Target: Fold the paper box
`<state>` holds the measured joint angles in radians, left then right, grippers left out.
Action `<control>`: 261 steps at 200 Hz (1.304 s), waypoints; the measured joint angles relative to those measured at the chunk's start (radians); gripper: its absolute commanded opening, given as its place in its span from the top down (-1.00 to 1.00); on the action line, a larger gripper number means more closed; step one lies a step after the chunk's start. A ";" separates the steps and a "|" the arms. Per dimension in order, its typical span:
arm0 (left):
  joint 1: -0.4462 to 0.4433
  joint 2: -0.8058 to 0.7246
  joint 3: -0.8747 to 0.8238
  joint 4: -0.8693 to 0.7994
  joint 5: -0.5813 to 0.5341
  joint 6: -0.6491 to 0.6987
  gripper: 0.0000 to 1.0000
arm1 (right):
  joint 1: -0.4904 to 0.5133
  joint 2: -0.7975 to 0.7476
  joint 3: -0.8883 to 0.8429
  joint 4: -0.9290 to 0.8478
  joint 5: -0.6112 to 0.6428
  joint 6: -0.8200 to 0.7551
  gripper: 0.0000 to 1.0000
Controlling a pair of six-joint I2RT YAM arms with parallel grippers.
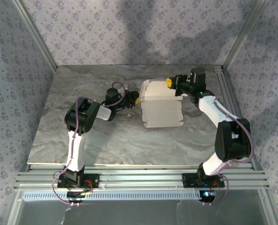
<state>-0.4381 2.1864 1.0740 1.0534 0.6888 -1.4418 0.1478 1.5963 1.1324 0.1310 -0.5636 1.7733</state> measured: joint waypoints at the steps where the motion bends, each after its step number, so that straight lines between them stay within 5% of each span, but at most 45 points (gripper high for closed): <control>1: -0.001 0.000 0.000 0.000 0.000 0.000 0.56 | 0.000 0.000 0.000 0.000 0.000 0.000 1.00; 119: -0.023 -0.003 -0.087 0.010 -0.002 0.002 0.55 | -0.014 0.021 -0.048 0.089 0.000 0.014 1.00; 203: -0.022 -0.106 -0.172 -0.270 -0.048 0.111 0.56 | 0.019 0.018 -0.229 0.248 0.008 -0.058 1.00; 261: -0.023 -0.117 -0.199 -0.221 -0.101 0.100 0.44 | 0.024 0.017 -0.238 0.270 0.011 -0.062 1.00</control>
<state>-0.4606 2.0693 0.8749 0.8322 0.5873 -1.3418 0.1719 1.6135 0.8944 0.4011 -0.5526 1.7115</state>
